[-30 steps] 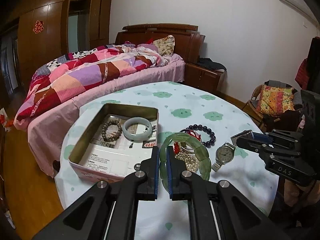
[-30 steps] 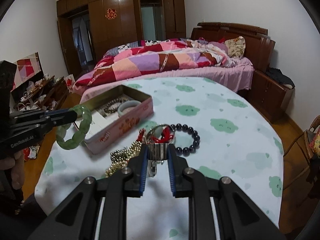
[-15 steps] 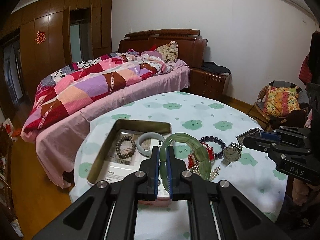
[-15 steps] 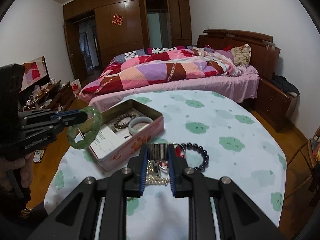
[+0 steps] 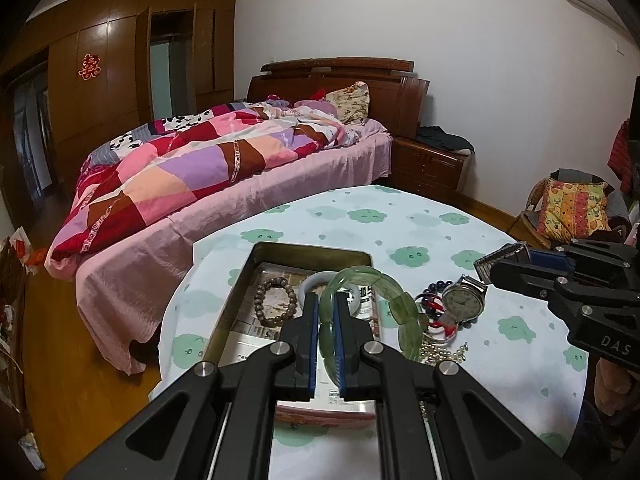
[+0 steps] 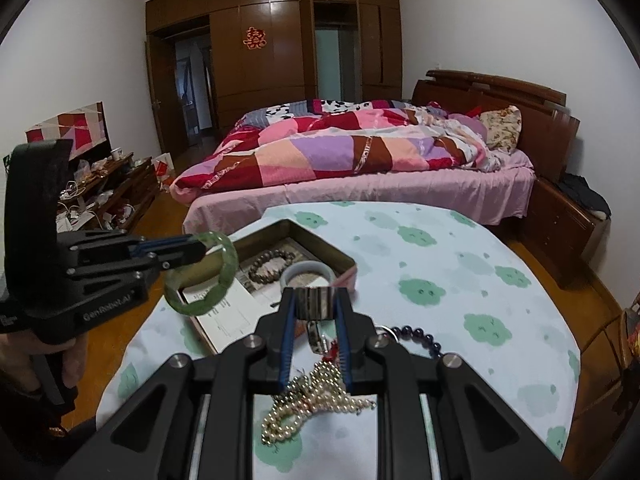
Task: Organize jewelry
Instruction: 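Carry the green bangle and watch into the tin box and open both tools, then move both tools back to the jewelry pile, right tool toward the black bead bracelet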
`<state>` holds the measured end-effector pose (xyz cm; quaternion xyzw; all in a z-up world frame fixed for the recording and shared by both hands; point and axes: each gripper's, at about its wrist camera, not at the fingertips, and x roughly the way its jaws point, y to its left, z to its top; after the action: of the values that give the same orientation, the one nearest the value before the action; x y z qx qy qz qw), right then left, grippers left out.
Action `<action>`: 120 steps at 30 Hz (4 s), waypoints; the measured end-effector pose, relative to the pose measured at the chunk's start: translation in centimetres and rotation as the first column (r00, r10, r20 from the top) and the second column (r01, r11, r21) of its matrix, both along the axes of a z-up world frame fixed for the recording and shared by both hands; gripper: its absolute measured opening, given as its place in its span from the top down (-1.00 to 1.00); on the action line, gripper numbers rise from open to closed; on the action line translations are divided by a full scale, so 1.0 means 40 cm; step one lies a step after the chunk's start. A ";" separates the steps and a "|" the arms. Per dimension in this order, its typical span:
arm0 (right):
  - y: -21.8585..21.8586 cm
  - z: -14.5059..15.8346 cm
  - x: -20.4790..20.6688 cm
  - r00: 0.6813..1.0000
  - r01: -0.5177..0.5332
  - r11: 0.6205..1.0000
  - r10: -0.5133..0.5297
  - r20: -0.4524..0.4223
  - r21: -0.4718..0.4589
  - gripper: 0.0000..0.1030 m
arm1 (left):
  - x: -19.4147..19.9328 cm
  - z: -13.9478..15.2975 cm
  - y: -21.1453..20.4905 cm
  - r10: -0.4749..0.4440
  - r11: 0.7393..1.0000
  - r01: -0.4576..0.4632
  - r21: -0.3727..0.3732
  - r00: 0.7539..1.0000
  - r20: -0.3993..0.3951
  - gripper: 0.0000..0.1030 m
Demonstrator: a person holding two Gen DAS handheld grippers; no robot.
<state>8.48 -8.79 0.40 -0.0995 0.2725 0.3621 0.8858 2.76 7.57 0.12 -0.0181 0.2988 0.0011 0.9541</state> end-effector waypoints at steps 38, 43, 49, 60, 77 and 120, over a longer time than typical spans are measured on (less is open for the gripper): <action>0.220 -0.138 0.095 0.979 -0.094 0.995 0.090 -0.183 -0.013 0.60 | 0.125 -0.116 0.124 0.045 0.999 -0.044 0.008 0.995 -0.087 0.89; 0.214 -0.158 0.108 0.979 -0.053 0.998 0.047 -0.197 -0.027 0.59 | 0.134 -0.134 0.132 0.058 0.998 -0.056 0.029 0.993 -0.103 0.89; 0.217 -0.189 0.132 0.964 -0.046 0.997 0.028 -0.265 -0.060 0.59 | 0.148 -0.161 0.131 0.043 0.999 -0.038 0.039 0.989 -0.139 0.89; 0.235 -0.203 0.120 0.968 -0.063 0.994 0.039 -0.246 -0.093 0.57 | 0.156 -0.180 0.131 0.046 0.998 -0.038 0.053 0.985 -0.168 0.88; 0.236 -0.191 0.127 0.978 -0.035 0.996 0.016 -0.208 -0.087 0.19 | 0.156 -0.183 0.124 0.048 0.997 -0.036 0.072 0.985 -0.169 0.84; -0.160 -0.202 0.108 0.955 0.231 0.967 -0.247 -0.167 -0.105 -0.31 | 0.060 -0.100 -0.144 -0.131 0.984 0.139 0.115 0.989 -0.075 -0.13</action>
<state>12.79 -15.20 -7.68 -0.0701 0.3758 0.2480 0.8902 5.17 1.82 -3.88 0.0597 0.3307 -0.0449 0.9408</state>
